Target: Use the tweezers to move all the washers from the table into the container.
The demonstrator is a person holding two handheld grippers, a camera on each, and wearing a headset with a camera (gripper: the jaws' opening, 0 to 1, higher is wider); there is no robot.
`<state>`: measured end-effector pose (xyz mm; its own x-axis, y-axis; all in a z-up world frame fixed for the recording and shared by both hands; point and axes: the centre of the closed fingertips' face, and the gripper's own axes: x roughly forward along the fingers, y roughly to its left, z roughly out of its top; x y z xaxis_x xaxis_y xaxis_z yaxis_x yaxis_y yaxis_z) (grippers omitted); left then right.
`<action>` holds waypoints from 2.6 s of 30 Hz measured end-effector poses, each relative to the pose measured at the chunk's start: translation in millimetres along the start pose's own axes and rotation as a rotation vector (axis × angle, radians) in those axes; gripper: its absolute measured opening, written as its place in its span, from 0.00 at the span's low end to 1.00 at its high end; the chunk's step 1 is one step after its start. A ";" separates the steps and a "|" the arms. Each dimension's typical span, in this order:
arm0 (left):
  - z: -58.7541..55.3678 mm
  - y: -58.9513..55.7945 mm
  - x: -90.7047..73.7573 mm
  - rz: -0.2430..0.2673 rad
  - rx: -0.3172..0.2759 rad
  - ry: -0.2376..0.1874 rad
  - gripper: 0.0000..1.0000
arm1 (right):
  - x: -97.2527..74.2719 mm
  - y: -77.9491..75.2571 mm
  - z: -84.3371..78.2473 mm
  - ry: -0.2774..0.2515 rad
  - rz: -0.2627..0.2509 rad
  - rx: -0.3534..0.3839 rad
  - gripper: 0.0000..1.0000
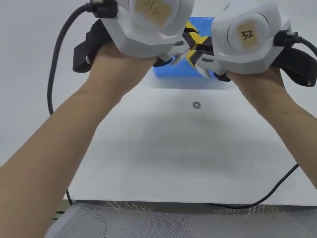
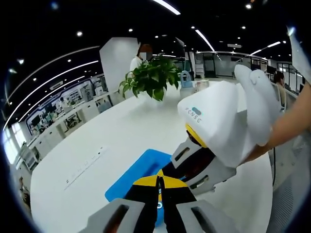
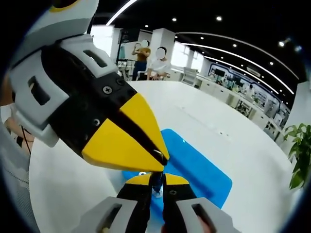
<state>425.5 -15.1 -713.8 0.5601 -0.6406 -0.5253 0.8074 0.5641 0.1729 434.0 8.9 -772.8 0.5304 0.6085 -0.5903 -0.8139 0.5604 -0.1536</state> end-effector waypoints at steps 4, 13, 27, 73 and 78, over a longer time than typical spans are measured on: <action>9.2 -4.6 -9.0 -0.003 0.008 -0.024 0.00 | -11.4 0.4 4.7 -0.036 -0.005 0.042 0.05; 36.8 -29.8 -38.9 -0.040 0.076 -0.083 0.00 | -51.8 9.6 24.5 -0.110 -0.039 0.023 0.07; 38.4 -67.4 -51.8 -0.104 0.090 -0.075 0.00 | -77.4 39.4 12.4 -0.126 0.000 0.083 0.06; -9.9 -89.1 -37.6 -0.175 -0.033 0.035 0.00 | -53.5 65.7 -38.1 0.014 0.079 0.039 0.04; -9.2 -93.2 -36.8 -0.179 0.008 0.041 0.00 | -54.7 65.3 -37.8 0.024 0.072 0.014 0.04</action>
<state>327.9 -39.4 -718.3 0.3997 -0.7086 -0.5815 0.8949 0.4389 0.0803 342.8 -9.1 -780.4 0.4651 0.6340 -0.6179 -0.8461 0.5237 -0.0996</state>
